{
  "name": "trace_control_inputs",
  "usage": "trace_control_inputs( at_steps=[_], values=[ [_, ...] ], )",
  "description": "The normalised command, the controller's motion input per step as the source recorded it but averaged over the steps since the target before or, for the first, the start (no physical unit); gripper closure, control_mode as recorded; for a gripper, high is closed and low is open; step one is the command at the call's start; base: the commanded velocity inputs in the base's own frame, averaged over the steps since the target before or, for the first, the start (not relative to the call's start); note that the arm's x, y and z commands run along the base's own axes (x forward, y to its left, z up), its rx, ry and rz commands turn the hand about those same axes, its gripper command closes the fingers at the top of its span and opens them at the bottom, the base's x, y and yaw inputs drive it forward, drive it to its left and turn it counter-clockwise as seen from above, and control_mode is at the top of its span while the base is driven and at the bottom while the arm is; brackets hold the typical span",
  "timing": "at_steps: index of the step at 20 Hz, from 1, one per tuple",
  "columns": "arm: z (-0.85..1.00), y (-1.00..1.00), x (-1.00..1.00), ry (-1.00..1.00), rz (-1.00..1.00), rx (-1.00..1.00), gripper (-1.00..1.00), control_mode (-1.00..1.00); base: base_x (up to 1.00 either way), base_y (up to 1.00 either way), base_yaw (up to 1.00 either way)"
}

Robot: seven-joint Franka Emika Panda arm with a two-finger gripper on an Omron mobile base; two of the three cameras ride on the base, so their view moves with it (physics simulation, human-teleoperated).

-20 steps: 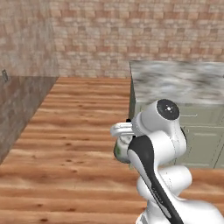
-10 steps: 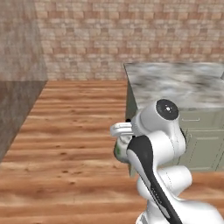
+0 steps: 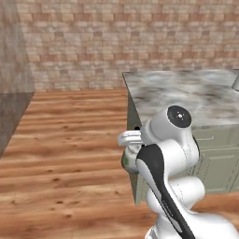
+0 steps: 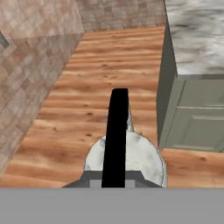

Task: The kettle is done boiling. Turn off the stove, then wait for 300 timesteps before moving the kettle to the dining table.

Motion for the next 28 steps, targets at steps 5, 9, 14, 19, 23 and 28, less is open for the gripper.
trace_control_inputs(
  at_steps=[5, 9, 14, 19, 23, 28],
  values=[
    [0.00, 0.00, 0.00, 0.00, 0.00, 0.00, 1.00, 1.00, 0.61, 0.26, -0.23],
    [0.00, 0.00, 0.00, 0.00, 0.00, 0.00, 1.00, 1.00, 0.42, 0.39, -0.33],
    [0.00, 0.00, 0.00, 0.00, 0.00, 0.00, 1.00, 1.00, 0.30, 0.45, -0.38],
    [0.00, 0.00, 0.00, 0.00, 0.00, 0.00, 1.00, 1.00, 0.28, 0.45, -0.39],
    [0.00, 0.00, 0.00, 0.00, 0.00, 0.00, 1.00, 1.00, 0.24, 0.52, -0.39],
    [0.00, 0.00, 0.00, 0.00, 0.00, 0.00, 1.00, 1.00, 0.25, 0.53, -0.38]
  ],
)
